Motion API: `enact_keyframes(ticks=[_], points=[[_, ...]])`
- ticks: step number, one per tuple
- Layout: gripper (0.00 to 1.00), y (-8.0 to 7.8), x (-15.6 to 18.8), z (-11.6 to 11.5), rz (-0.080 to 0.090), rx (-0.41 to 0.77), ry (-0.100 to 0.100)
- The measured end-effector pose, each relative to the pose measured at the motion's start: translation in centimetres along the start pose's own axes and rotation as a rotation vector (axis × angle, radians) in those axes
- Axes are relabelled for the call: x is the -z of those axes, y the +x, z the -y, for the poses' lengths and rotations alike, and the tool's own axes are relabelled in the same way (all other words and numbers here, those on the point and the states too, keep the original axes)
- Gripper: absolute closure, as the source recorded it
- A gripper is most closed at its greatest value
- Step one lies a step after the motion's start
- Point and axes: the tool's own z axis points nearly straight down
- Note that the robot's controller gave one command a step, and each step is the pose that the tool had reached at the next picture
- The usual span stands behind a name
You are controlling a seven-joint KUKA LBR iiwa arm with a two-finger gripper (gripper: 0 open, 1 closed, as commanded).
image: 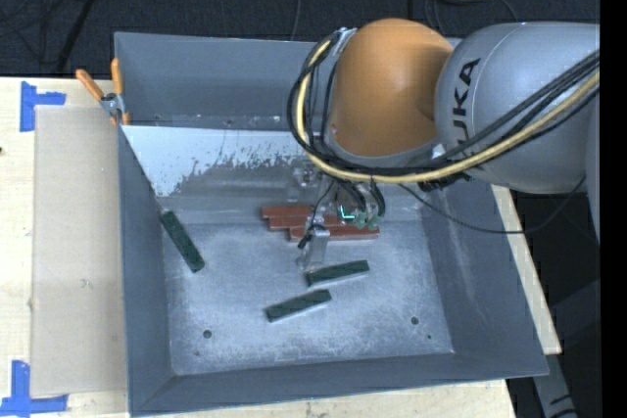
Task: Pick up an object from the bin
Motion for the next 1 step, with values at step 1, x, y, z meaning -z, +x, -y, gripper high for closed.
enact_keyframes(ticks=[1], points=[[0.0,3.57,-12.7,2.45,-0.001,0.168,0.001]])
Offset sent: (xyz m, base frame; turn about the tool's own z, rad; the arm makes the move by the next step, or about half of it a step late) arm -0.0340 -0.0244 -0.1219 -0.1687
